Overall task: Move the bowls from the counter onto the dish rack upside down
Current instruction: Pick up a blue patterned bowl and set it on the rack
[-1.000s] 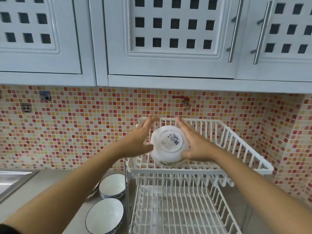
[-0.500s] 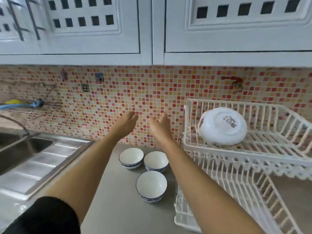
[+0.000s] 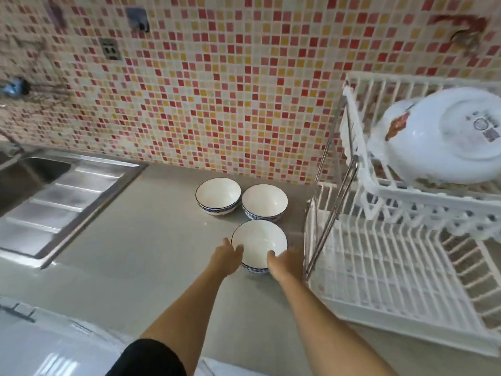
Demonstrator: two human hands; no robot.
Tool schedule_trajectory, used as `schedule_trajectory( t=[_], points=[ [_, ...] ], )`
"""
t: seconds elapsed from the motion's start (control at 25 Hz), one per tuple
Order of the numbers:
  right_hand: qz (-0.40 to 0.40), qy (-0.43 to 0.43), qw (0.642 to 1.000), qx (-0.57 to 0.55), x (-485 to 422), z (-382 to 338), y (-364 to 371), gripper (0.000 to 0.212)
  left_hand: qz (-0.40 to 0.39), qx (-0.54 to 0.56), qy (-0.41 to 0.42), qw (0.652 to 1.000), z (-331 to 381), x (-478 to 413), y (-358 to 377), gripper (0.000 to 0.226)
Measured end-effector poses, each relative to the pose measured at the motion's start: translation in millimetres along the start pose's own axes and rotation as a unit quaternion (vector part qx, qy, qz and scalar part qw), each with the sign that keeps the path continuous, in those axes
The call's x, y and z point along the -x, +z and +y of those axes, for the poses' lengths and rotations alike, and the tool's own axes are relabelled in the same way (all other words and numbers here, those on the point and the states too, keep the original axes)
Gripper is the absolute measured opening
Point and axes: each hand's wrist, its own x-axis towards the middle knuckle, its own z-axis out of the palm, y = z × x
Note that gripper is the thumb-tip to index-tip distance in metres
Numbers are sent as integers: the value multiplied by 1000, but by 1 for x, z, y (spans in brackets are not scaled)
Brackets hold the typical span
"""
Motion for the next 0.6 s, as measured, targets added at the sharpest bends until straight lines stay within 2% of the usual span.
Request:
schedule_trajectory(
  t=[0.08,0.2,0.32,0.4,0.48,0.6],
  points=[
    [-19,17,999,-26,-10,17,12,60,-5,54,-31,998,-6,-8,17,49],
    [-93,32,994,-41,-24,28,33,49,-21,124,-41,991,-9,-18,25,40],
    [-85,28,992,-87,-17,20,34,48,-26,175,-40,983,-15,-16,21,23],
    [-92,-8,989,-113,-1,7,24,38,-12,197,-44,979,-19,-6,3,16],
    [-113,-68,981,-141,14,-11,11,44,23,165,-27,986,-19,0,-29,16],
    [-85,-200,972,-92,41,-52,-10,56,97,133,27,986,-5,11,-92,31]
  ],
)
